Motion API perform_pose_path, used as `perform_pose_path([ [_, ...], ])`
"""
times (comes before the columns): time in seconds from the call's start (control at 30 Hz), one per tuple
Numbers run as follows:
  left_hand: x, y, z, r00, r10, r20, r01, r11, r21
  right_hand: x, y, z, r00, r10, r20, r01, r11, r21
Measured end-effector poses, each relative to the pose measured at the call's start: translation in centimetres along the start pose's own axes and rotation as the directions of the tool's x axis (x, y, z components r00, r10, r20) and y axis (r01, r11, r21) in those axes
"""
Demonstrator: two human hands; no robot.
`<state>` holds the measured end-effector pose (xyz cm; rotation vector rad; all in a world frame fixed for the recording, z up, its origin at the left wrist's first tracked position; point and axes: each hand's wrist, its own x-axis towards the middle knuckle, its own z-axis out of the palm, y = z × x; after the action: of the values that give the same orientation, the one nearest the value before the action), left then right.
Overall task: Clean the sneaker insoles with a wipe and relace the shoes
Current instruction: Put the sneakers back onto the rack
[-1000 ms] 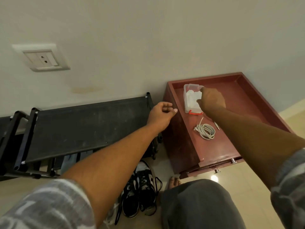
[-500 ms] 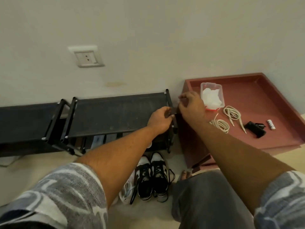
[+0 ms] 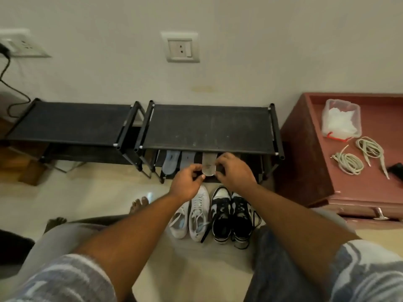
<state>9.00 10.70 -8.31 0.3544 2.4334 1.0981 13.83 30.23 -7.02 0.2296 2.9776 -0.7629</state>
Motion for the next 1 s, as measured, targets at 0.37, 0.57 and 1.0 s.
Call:
perform_pose_path([
  [0.37,-4.8,-15.0,3.5,0.944,-0.3,0.138,0.269,0.941,0.208,-4.3,0.2,17.0,0.857,0.173,0.486,-0.162,0.985,-0.064],
  [0.57,-7.0,-21.9,7.7,0.875,-0.377,0.302,0.189,0.843,0.504,-8.1,3.2,25.0,0.725,0.241,0.645,-0.28,0.959,-0.042],
  [1.0,-4.1,-27.7,12.3,0.802,-0.459,0.383,0.129,0.759,0.639,-8.9,1.6,33.3,0.728,0.273,0.629,-0.295,0.953,-0.073],
])
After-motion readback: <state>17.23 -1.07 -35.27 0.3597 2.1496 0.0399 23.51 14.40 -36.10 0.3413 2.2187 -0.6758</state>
